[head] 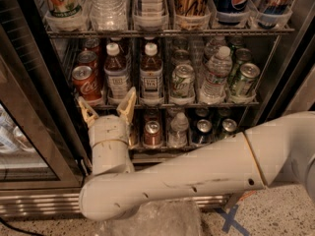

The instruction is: Pick blue plastic bottle from middle shelf of fridge

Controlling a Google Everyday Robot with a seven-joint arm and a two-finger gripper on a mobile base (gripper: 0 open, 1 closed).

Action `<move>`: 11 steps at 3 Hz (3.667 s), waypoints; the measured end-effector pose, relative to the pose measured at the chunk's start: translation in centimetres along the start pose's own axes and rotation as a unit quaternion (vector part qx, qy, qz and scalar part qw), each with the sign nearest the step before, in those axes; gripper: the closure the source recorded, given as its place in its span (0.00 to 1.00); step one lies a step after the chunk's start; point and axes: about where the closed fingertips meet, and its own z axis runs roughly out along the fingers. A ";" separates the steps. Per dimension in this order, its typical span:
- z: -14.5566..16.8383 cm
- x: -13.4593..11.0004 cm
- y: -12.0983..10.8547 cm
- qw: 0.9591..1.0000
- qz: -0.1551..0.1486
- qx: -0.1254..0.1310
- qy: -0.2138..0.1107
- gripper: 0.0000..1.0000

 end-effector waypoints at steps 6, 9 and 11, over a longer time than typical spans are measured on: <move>5.1 2.4 -2.8 0.999 -0.007 0.022 0.027 0.26; 7.4 2.6 -2.9 0.999 -0.009 0.016 0.033 0.65; 7.4 1.7 -2.6 1.000 -0.012 0.009 0.012 1.00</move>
Offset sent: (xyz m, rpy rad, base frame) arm 0.0333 -0.0206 -0.0064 -0.0177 0.0234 -0.0593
